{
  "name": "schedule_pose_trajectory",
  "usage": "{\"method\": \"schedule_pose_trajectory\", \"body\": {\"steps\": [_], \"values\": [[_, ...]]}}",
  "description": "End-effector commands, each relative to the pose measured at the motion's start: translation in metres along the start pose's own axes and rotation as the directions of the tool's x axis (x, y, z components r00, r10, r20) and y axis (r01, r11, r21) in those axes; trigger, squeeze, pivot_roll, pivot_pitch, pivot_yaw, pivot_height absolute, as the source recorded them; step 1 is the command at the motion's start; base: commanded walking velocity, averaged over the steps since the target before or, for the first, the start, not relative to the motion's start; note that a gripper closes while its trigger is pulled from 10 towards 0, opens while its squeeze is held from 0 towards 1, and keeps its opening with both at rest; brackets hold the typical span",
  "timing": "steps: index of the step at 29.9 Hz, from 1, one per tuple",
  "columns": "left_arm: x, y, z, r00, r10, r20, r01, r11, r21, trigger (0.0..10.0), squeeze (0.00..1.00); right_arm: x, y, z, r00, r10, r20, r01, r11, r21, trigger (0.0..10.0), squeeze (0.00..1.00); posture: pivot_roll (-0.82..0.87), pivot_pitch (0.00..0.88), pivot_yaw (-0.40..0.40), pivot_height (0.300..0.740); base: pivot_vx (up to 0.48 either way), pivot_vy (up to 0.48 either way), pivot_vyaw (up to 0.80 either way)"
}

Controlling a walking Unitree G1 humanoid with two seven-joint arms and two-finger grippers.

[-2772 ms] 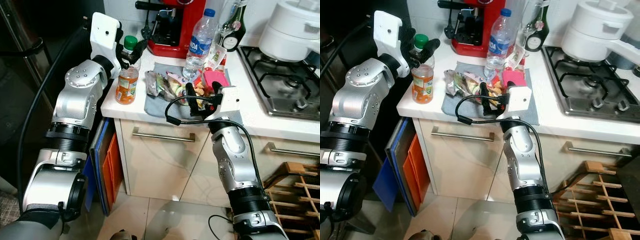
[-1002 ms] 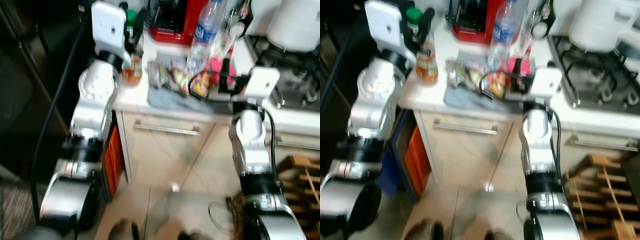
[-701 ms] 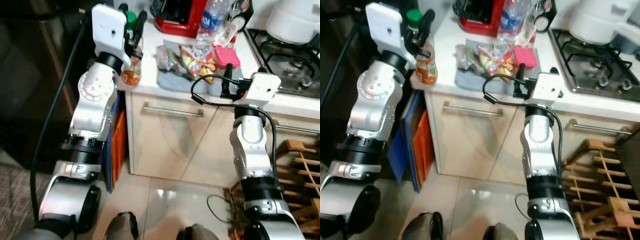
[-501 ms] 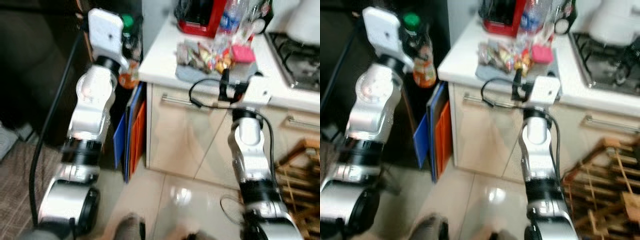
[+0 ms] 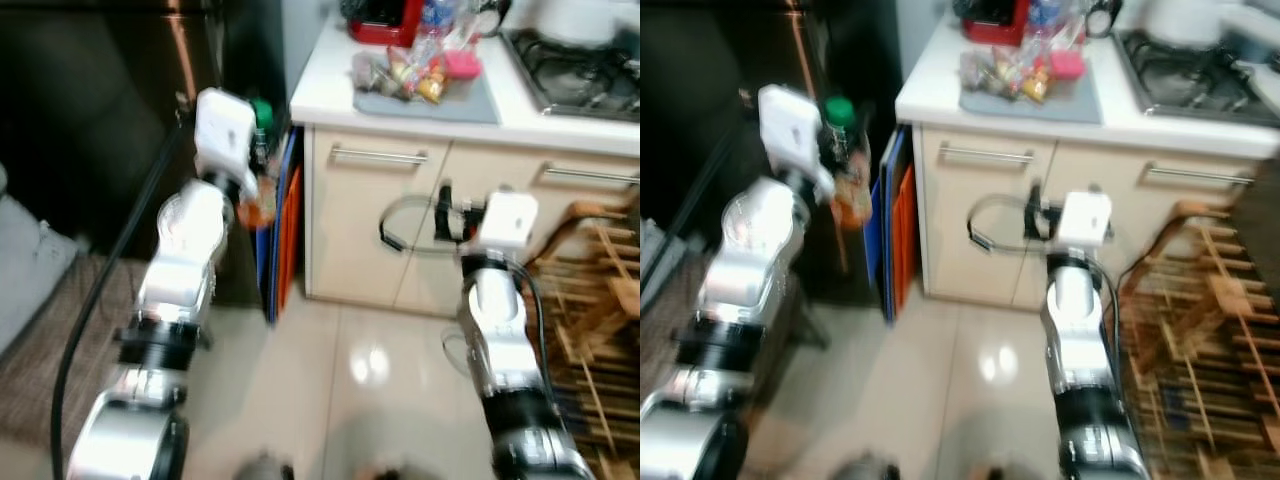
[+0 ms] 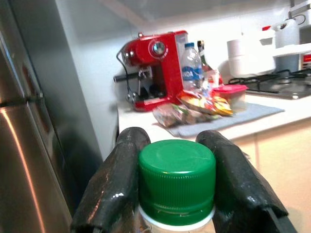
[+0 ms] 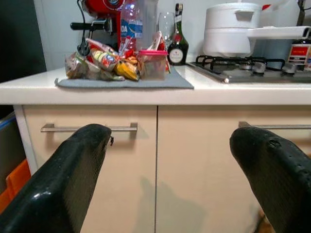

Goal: Restocking fridge

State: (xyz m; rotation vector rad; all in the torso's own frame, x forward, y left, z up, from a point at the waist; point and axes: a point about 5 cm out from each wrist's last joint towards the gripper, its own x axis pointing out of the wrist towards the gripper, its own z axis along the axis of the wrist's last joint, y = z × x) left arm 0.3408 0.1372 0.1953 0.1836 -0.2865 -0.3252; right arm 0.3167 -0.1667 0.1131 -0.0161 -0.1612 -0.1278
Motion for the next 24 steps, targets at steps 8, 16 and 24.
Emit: {"method": "schedule_pose_trajectory", "body": {"steps": [8,16,24], "values": [[-0.015,-0.013,-0.022,0.998,-0.015,-0.059,0.009,0.995,-0.1,10.0,0.0,-0.008,0.004,-0.015,0.995,0.023,-0.095,-0.022,1.0,0.013,10.0,0.0,0.01,0.0,0.02,0.74,0.0,0.0,-0.77],[-0.022,-0.016,-0.04,0.996,-0.025,-0.088,0.014,0.992,-0.126,10.0,0.0,-0.006,0.021,-0.023,0.983,0.141,-0.119,-0.14,0.99,0.015,10.0,0.0,-0.01,0.0,0.044,0.74,0.0,0.0,-0.76],[-0.027,-0.033,-0.043,0.991,-0.107,-0.073,0.095,0.983,-0.159,10.0,0.0,-0.012,0.004,-0.028,0.986,0.09,-0.137,-0.088,0.996,0.022,10.0,0.0,-0.01,0.0,0.013,0.74,0.0,-0.42,-0.76]]}}
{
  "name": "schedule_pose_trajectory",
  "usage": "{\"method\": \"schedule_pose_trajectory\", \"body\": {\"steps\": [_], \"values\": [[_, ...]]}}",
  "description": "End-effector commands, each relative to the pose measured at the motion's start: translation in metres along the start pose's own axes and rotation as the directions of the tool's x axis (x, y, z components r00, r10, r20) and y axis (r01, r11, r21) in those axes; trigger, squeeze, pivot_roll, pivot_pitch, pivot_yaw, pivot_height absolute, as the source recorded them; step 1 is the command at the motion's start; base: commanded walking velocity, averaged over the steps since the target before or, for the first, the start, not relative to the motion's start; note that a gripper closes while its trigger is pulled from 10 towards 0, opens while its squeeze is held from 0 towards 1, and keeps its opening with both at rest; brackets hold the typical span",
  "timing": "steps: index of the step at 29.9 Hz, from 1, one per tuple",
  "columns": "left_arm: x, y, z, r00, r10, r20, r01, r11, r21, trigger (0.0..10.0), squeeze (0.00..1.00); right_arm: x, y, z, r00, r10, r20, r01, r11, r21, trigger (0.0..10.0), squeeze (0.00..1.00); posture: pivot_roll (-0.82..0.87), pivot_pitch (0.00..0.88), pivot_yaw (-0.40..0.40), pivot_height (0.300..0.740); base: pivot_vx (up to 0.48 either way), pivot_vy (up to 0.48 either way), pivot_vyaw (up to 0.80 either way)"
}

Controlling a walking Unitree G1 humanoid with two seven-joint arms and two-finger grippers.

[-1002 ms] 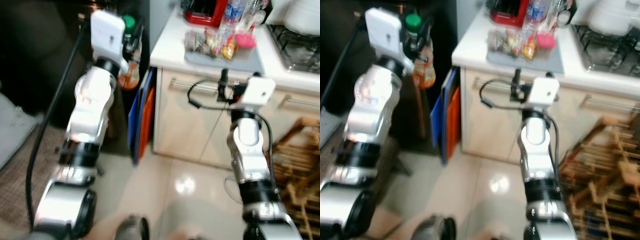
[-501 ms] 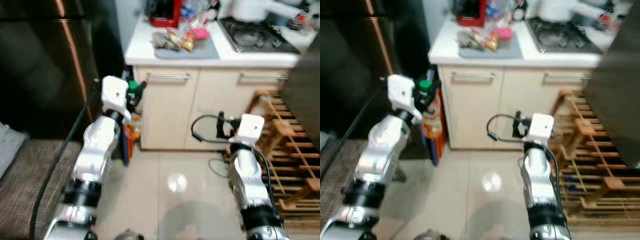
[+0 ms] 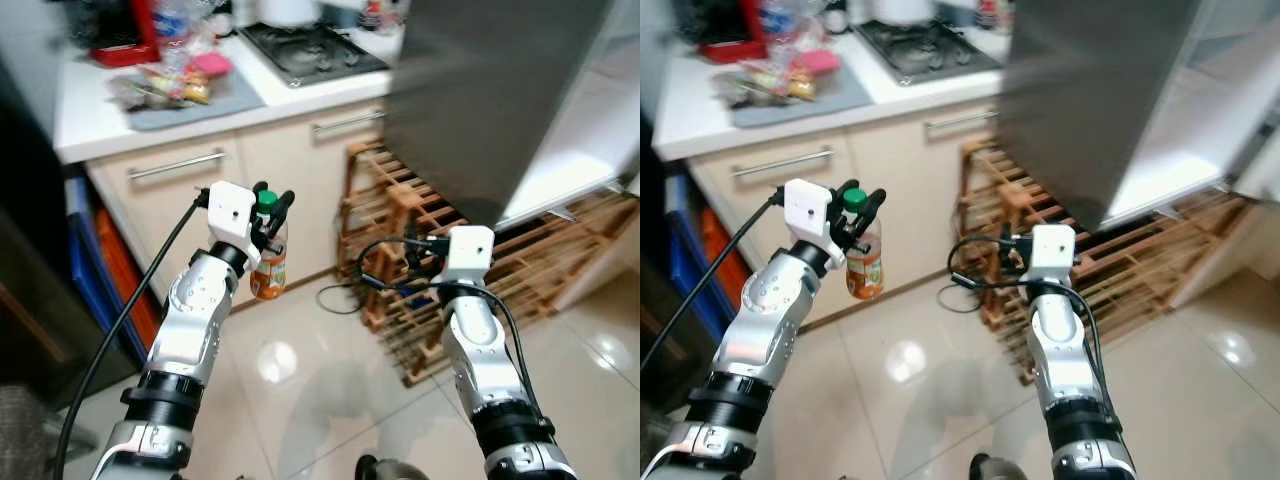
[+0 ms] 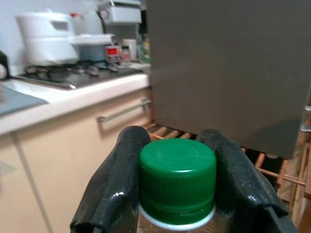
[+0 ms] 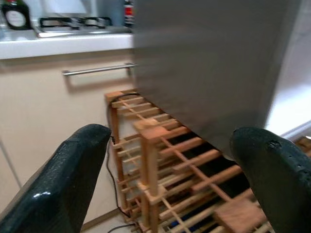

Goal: Restocking fridge

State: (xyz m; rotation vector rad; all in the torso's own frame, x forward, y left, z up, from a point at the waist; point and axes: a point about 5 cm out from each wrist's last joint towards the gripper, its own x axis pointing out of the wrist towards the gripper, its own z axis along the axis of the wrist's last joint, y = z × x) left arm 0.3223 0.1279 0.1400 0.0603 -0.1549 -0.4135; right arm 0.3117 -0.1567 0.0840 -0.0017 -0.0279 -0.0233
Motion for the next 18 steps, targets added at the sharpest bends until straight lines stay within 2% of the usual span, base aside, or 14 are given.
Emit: {"method": "schedule_pose_trajectory", "body": {"steps": [1,4,10,18], "values": [[0.001,-0.01,0.002,1.0,-0.025,0.018,0.025,1.0,-0.002,10.0,0.0,-0.002,-0.007,-0.001,1.0,-0.014,-0.005,0.014,1.0,0.001,10.0,0.0,-0.01,0.0,0.009,0.74,0.0,-0.48,-0.76],[0.003,-0.018,0.002,0.999,-0.039,0.027,0.04,0.999,-0.029,10.0,0.0,-0.004,-0.01,-0.005,1.0,0.003,-0.016,-0.003,1.0,-0.018,10.0,0.0,0.01,0.0,-0.014,0.74,0.0,0.0,-0.76],[0.001,-0.012,-0.007,1.0,0.012,-0.008,-0.013,0.998,-0.055,10.0,0.0,0.004,-0.016,0.004,1.0,-0.003,0.011,0.003,0.999,-0.044,10.0,0.0,-0.02,0.0,-0.025,0.74,0.0,0.0,-0.76],[0.01,-0.022,-0.003,0.999,0.021,0.028,-0.019,0.997,-0.072,10.0,0.0,0.006,-0.033,0.01,1.0,-0.011,0.02,0.013,0.997,-0.082,10.0,0.0,-0.04,0.0,-0.054,0.74,0.0,0.0,-0.75]]}}
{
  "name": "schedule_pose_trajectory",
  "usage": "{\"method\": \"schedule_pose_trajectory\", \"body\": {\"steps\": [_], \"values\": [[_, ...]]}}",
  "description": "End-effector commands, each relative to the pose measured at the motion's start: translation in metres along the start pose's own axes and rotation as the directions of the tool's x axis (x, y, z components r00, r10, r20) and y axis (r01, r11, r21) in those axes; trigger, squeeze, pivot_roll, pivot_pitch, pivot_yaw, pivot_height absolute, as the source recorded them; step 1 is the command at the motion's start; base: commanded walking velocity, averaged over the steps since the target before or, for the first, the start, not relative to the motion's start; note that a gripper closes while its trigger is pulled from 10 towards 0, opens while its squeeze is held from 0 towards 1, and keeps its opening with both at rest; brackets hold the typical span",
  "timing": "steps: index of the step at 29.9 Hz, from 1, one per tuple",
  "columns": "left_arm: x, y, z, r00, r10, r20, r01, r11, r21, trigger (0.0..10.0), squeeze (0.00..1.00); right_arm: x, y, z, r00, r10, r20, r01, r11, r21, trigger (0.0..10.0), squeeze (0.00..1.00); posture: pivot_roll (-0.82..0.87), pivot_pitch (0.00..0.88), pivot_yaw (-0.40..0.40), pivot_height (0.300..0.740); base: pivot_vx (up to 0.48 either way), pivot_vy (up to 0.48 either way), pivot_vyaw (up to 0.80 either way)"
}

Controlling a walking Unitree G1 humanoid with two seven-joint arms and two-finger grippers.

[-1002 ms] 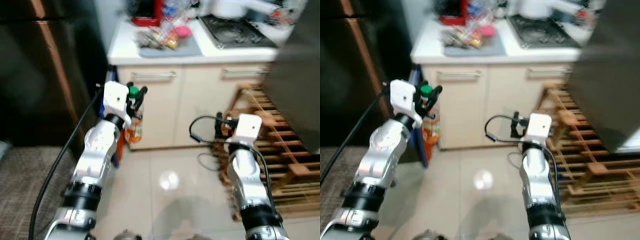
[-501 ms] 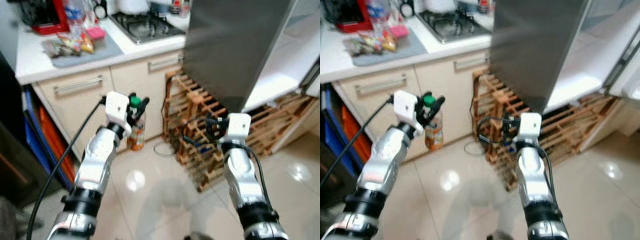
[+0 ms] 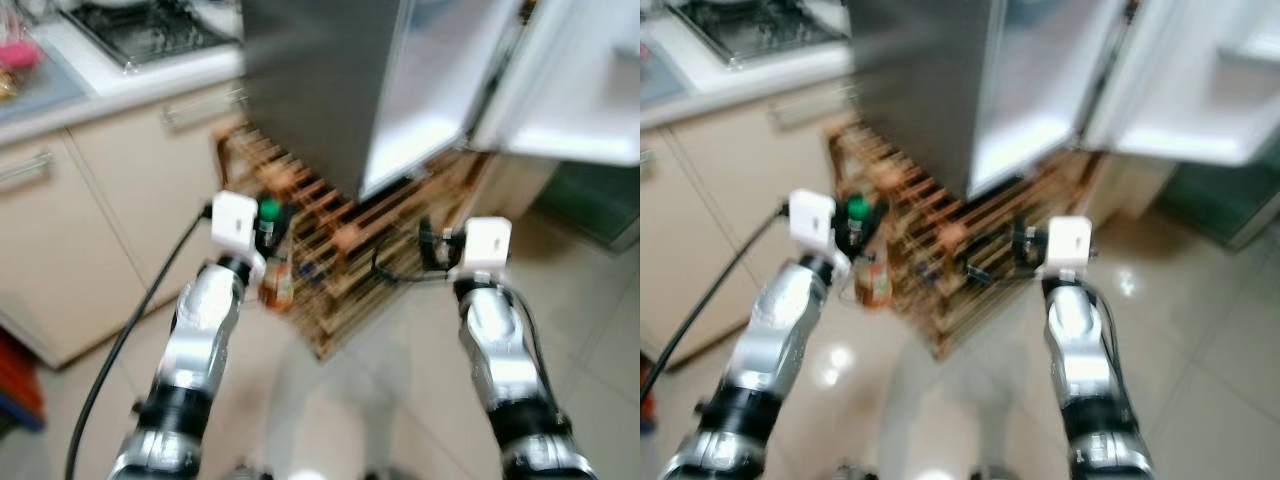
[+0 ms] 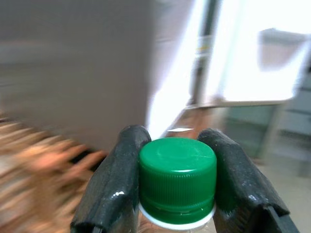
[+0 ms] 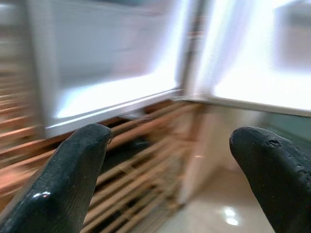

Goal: Restocking fridge

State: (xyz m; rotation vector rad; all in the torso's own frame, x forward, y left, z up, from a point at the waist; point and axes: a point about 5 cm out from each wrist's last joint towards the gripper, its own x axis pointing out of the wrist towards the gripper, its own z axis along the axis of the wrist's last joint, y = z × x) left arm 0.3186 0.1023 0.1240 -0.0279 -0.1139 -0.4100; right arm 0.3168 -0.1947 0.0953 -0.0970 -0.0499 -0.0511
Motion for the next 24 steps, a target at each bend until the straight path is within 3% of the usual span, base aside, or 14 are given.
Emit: {"method": "schedule_pose_trajectory", "body": {"steps": [1,5,12,20,24], "values": [[0.007,-0.002,0.014,0.998,-0.007,0.062,0.006,1.0,0.021,10.0,0.0,0.0,0.003,0.001,1.0,0.017,0.005,-0.017,1.0,0.004,10.0,0.0,-0.04,0.0,-0.054,0.74,0.0,0.0,-0.74],[0.008,-0.01,0.016,0.995,-0.054,0.081,0.055,0.998,-0.009,10.0,0.0,0.0,0.002,0.001,1.0,0.017,0.006,-0.017,1.0,0.005,10.0,0.0,-0.05,0.0,-0.051,0.74,0.0,0.0,-0.37],[0.016,-0.017,0.018,0.993,-0.068,0.095,0.067,0.998,0.016,10.0,0.0,-0.001,0.005,0.001,0.999,0.035,0.009,-0.036,0.999,0.007,10.0,0.0,-0.05,0.0,-0.051,0.74,0.458,0.0,0.0],[0.019,-0.015,0.026,0.987,-0.092,0.13,0.081,0.993,0.085,10.0,0.0,0.002,0.008,0.002,0.999,0.044,0.009,-0.044,0.999,0.013,10.0,0.0,-0.04,0.0,-0.056,0.74,0.458,0.0,0.0],[0.02,-0.014,0.029,0.985,-0.091,0.149,0.081,0.994,0.071,10.0,0.0,0.003,0.009,0.002,0.999,0.046,0.012,-0.046,0.999,0.014,10.0,0.0,-0.04,0.0,-0.058,0.74,0.458,0.0,0.0]]}}
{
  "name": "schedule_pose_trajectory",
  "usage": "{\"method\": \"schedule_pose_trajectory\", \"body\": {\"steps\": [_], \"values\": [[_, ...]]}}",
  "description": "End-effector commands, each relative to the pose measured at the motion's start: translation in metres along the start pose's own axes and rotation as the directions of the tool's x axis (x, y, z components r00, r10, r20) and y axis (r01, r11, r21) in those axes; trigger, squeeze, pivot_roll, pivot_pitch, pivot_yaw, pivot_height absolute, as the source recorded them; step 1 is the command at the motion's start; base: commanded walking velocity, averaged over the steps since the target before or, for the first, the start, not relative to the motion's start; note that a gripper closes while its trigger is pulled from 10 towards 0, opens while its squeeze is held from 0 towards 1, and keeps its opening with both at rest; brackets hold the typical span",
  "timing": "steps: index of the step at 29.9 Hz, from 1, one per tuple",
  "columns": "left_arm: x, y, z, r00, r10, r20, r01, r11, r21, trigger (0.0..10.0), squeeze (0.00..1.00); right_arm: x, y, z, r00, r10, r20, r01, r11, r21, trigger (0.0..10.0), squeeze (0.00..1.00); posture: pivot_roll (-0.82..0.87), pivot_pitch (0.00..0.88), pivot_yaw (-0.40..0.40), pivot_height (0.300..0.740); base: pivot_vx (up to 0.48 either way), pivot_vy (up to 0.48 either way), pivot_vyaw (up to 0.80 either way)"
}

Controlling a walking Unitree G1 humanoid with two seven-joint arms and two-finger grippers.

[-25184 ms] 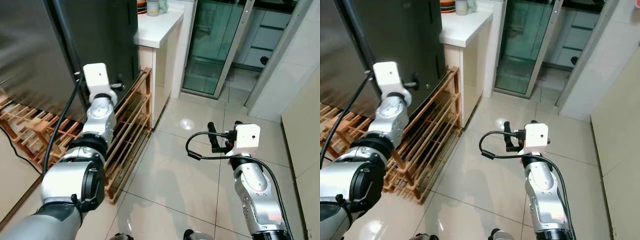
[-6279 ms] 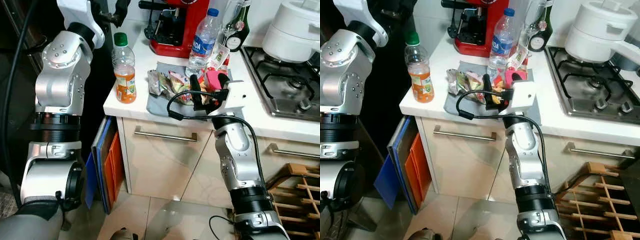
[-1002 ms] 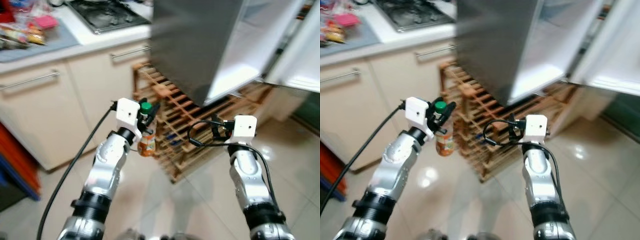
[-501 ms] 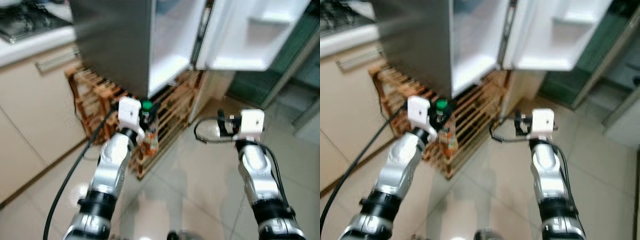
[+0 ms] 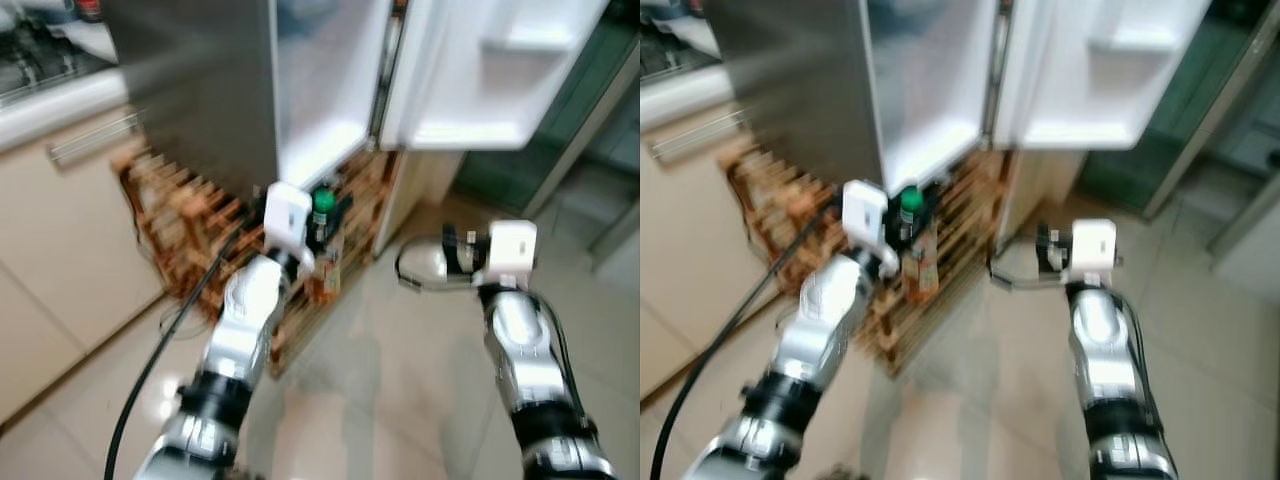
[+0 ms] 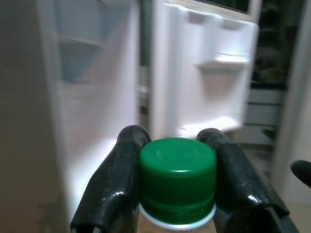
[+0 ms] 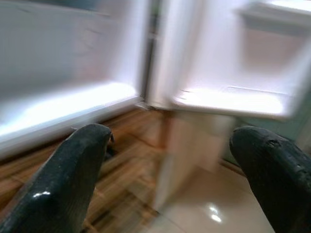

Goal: Restocking fridge

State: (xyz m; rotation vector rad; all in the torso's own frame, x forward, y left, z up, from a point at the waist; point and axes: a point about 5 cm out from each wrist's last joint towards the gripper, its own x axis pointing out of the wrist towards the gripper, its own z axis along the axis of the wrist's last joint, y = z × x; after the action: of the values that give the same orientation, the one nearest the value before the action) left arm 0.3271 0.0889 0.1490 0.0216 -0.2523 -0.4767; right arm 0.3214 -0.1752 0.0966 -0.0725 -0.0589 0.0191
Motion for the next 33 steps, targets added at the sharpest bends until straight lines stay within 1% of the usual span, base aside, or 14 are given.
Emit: {"method": "schedule_pose_trajectory", "body": {"steps": [1,3,7,10,16,19,24,27,33], "values": [[0.006,-0.004,0.007,0.999,-0.016,0.035,0.017,1.0,-0.007,10.0,0.0,-0.001,-0.01,0.0,1.0,-0.021,-0.001,0.021,1.0,-0.018,10.0,0.0,-0.04,0.0,-0.063,0.74,0.454,0.0,0.0],[0.006,-0.005,0.007,0.999,-0.022,0.037,0.022,1.0,-0.008,10.0,0.0,-0.002,-0.01,0.0,1.0,-0.021,-0.002,0.021,1.0,-0.022,10.0,0.0,-0.04,0.0,-0.064,0.74,0.458,0.0,0.0],[0.007,-0.01,0.007,0.998,-0.036,0.044,0.037,0.999,-0.017,10.0,0.0,-0.002,-0.012,0.001,1.0,-0.024,0.002,0.024,0.999,-0.024,10.0,0.0,-0.05,0.0,-0.062,0.74,0.458,0.0,-0.73],[0.009,-0.017,0.008,0.996,-0.071,0.057,0.073,0.997,-0.025,10.0,0.0,-0.004,-0.018,0.001,0.999,-0.046,0.008,0.046,0.999,-0.027,10.0,0.0,-0.06,0.0,-0.053,0.74,0.458,0.0,-0.76],[0.009,-0.019,0.006,0.996,-0.076,0.049,0.077,0.997,-0.027,10.0,0.0,-0.007,-0.017,0.0,0.999,-0.045,0.014,0.046,0.999,-0.024,10.0,0.0,-0.08,0.0,-0.046,0.74,0.457,0.0,-0.73],[0.011,-0.019,0.004,0.998,-0.055,0.04,0.057,0.998,-0.039,10.0,0.0,-0.008,-0.017,0.001,0.999,-0.041,0.018,0.042,0.999,-0.024,10.0,0.0,-0.09,0.0,-0.046,0.74,0.456,0.0,0.0],[0.013,-0.02,0.004,0.998,-0.053,0.041,0.056,0.997,-0.054,10.0,0.0,-0.009,-0.021,0.002,0.999,-0.046,0.021,0.047,0.998,-0.029,10.0,0.0,-0.09,0.0,-0.049,0.74,0.457,0.0,0.0],[0.012,-0.025,0.004,0.997,-0.066,0.047,0.069,0.996,-0.052,10.0,0.0,-0.01,-0.023,0.001,0.999,-0.05,0.019,0.051,0.998,-0.032,10.0,0.0,-0.09,0.0,-0.05,0.74,0.455,0.0,0.0],[0.01,-0.032,0.004,0.994,-0.091,0.054,0.093,0.995,-0.047,10.0,0.0,-0.01,-0.022,0.001,0.999,-0.05,0.017,0.051,0.998,-0.03,10.0,0.0,-0.08,0.0,-0.048,0.74,0.449,0.0,0.0]]}}
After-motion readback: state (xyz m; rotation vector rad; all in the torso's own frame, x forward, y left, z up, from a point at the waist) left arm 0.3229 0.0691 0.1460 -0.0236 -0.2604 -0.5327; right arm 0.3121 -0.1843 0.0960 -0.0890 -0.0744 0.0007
